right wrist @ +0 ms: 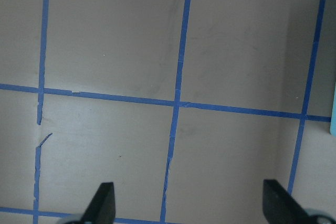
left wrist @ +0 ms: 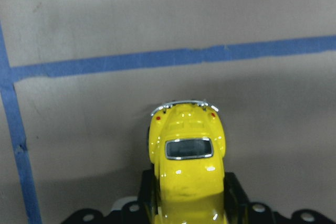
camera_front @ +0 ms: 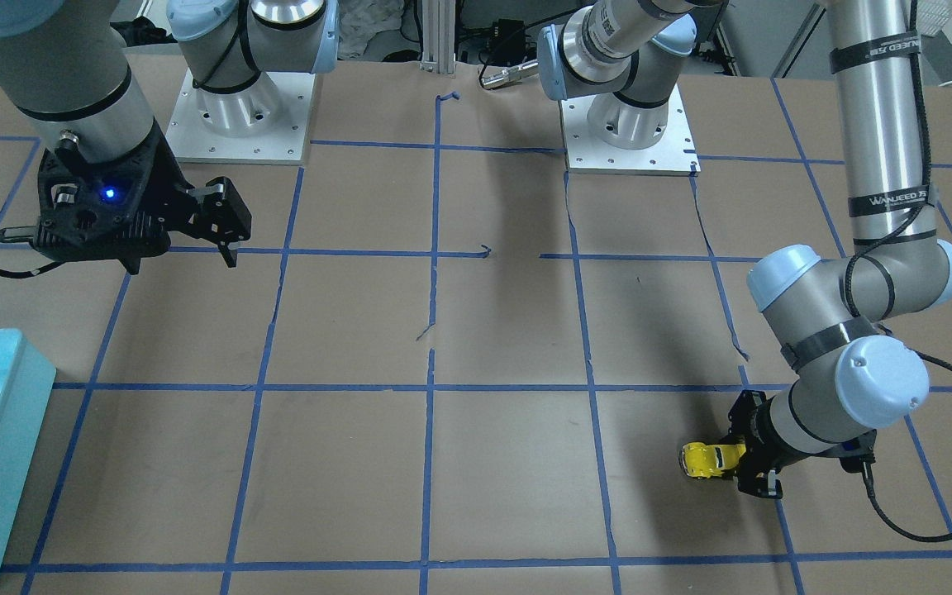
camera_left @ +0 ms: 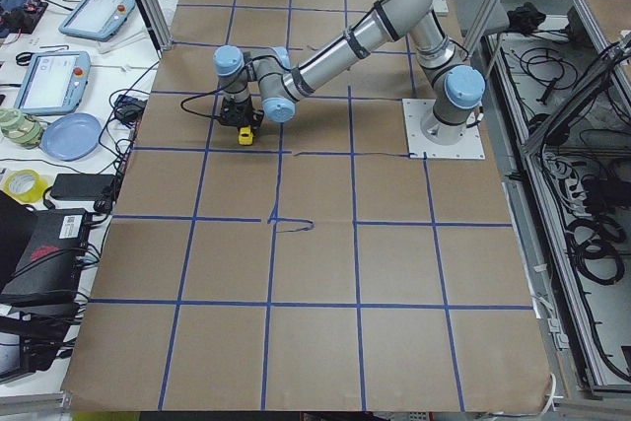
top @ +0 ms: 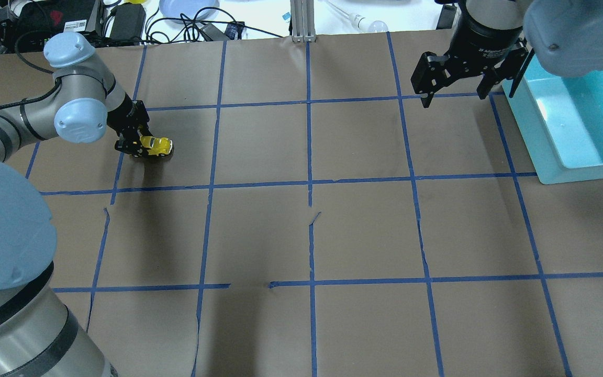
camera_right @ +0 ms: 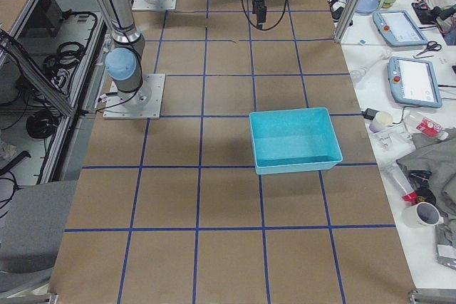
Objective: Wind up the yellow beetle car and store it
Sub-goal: 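Pull the car back toward the robot with the left gripper, then release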
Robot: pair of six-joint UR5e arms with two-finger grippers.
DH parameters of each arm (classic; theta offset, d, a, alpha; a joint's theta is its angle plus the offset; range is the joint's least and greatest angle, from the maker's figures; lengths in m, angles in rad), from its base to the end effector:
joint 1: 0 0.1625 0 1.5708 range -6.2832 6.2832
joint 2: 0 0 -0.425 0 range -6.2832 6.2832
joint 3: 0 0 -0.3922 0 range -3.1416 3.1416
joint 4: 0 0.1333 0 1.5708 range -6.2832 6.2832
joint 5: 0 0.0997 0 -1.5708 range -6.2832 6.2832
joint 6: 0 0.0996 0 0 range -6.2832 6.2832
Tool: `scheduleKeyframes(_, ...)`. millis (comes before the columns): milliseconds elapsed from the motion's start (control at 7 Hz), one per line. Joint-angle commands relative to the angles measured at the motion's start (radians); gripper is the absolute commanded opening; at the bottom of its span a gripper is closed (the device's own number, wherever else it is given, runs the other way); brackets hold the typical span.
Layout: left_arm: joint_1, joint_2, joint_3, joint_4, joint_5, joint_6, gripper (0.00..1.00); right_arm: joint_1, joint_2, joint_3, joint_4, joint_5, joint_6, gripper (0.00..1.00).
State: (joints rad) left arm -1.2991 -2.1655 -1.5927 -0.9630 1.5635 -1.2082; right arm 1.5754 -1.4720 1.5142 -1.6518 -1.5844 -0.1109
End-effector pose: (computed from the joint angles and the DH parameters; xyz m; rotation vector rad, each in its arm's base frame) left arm 0.0472 -0.6688 0.1873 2.1165 -2.3181 -0.0175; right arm 0.1344 -0.5366 0.4732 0.1800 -3.1202 0.0594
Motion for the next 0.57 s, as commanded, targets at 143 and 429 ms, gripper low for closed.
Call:
scheduleKeyframes(143,0.069,-0.002,0.002,0.012,0.0,0.109,0.0,0.0,0.002,0.001,-0.005,0.006,0.004,1.0)
scheduleKeyframes(429,0.105,-0.005,0.002,0.012,0.0,0.169,0.0,0.0,0.004,0.001,-0.005,0.007,0.005,1.0)
